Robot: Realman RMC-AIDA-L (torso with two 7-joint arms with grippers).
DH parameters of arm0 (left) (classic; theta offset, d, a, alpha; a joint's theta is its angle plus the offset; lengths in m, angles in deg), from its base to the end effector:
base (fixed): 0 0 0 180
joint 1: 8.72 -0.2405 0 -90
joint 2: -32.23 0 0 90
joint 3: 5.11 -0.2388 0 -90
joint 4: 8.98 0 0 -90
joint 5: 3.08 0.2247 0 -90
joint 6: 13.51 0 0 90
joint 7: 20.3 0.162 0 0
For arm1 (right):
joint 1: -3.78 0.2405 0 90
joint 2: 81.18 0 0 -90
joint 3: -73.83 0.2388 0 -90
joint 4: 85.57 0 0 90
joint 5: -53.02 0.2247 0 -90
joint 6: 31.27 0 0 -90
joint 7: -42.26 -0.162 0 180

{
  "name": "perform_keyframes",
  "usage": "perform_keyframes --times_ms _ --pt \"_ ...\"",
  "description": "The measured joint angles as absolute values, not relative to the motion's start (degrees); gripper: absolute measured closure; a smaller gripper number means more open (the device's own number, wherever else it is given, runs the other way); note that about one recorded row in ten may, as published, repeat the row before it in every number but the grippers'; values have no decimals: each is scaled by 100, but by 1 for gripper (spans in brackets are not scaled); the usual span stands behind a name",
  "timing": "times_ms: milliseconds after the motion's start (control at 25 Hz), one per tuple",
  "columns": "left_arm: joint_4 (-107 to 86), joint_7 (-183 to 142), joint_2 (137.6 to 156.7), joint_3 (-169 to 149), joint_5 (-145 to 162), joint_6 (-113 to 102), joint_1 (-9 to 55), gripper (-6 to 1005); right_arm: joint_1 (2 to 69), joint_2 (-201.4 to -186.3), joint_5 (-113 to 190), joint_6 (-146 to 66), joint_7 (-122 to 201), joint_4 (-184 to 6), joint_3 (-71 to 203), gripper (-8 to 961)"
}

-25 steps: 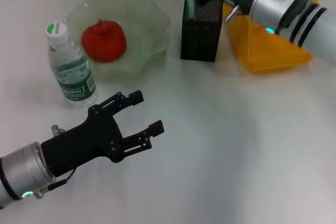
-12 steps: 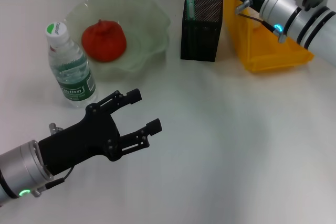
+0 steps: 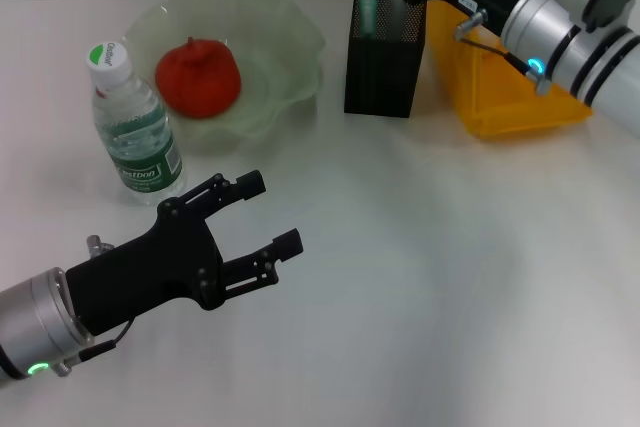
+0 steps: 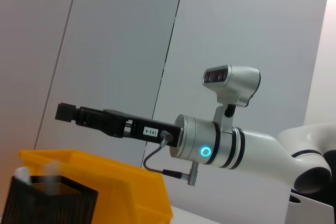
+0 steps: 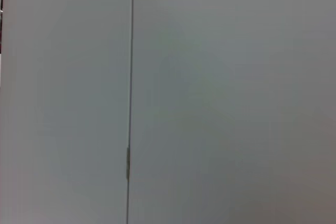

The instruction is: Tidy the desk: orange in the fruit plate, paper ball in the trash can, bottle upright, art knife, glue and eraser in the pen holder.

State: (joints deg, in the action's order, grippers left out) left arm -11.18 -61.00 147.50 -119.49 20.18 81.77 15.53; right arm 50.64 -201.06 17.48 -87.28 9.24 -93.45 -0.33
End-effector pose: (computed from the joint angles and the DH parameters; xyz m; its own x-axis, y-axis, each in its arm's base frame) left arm -0.2698 0.2487 -0.0593 0.6001 0.1775 0.7800 0.4454 -0.8841 -0.1415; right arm 0.1845 0.4411 -0.0559 0.7381 0.0170 -0.6745 -0.5165 -0.6290 -0.5810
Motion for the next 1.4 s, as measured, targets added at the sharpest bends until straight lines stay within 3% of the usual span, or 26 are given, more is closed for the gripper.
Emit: perform_keyframes --times_ms 80,480,760,960,1040,1080,1280,1320,1400 --pt "-1118 -6100 14745 -11966 2021 8177 1554 155 5024 -20106 1748 -8744 892 -9341 -33 640" --pt "-1116 -6095 14736 -12024 2031 8178 1550 155 4822 -20106 1749 -8808 630 -9381 -10 409" --pt "-1081 -6140 14704 -12209 2038 8136 1587 155 4121 -20076 1934 -9963 192 -9620 92 186" --pt "-1065 -6205 14678 -12312 2040 8133 1635 155 3254 -19897 1246 -11067 -1133 -10238 32 141" --pt "-1080 -6311 14485 -12530 2053 8163 1715 155 2985 -19801 666 -11563 -1570 -10408 61 141" --pt "-1080 -6311 14485 -12530 2053 8163 1715 155 2884 -19749 376 -11788 -1747 -10439 77 140" --pt "-1106 -6351 14332 -12611 2223 8201 1817 155 2688 -19464 -890 -12560 -2220 -10444 98 140" --pt "-1096 -6554 14152 -12581 2638 8249 2134 155 2685 -19430 -1074 -12624 -2236 -10441 102 140" --pt "-1096 -6554 14152 -12581 2638 8249 2134 155 2693 -19362 -1589 -12702 -2258 -10447 108 140"
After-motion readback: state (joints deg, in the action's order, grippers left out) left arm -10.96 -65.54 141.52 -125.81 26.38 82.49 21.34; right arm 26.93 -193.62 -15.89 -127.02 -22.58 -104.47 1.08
